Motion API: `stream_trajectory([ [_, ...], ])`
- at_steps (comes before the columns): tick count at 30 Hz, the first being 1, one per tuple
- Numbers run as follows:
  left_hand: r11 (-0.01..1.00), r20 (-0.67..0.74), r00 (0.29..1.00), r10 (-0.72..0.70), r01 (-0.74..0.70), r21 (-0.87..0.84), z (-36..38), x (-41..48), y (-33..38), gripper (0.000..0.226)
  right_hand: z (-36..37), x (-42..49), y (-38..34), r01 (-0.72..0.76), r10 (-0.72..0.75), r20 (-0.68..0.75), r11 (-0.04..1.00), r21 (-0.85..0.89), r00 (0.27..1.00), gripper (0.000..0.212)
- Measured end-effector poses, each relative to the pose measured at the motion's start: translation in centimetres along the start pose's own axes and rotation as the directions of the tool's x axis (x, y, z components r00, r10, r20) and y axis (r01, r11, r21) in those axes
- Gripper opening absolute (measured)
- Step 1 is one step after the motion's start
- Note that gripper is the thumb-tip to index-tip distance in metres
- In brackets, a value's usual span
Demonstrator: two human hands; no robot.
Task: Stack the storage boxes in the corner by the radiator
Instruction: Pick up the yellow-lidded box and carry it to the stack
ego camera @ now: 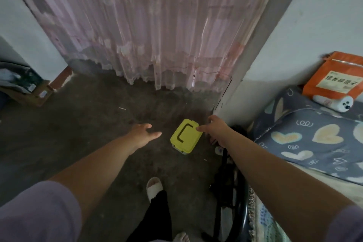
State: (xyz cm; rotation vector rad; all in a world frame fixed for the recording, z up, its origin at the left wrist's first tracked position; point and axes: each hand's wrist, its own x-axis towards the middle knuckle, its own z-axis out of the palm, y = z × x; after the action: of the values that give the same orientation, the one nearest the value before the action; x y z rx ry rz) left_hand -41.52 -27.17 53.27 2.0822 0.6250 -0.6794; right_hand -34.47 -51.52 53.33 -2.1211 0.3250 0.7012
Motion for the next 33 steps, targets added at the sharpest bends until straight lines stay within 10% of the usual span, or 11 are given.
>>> stream_trajectory([
  [15, 0.991, 0.125, 0.983, -0.134, 0.133, 0.015, -0.5, 25.9, 5.8, 0.076, -0.3, 25.1, -2.9, -0.172, 0.173, 0.053, 0.985, -0.027, 0.983, 0.077],
  [33, 0.794, 0.217, 0.846, -0.487, 0.533, -0.294, 20.6, 48.8, -4.6, 0.068, 9.0, 54.1, 13.9, -0.123, 0.252, 0.267, 0.900, -0.419, 0.930, 0.087],
])
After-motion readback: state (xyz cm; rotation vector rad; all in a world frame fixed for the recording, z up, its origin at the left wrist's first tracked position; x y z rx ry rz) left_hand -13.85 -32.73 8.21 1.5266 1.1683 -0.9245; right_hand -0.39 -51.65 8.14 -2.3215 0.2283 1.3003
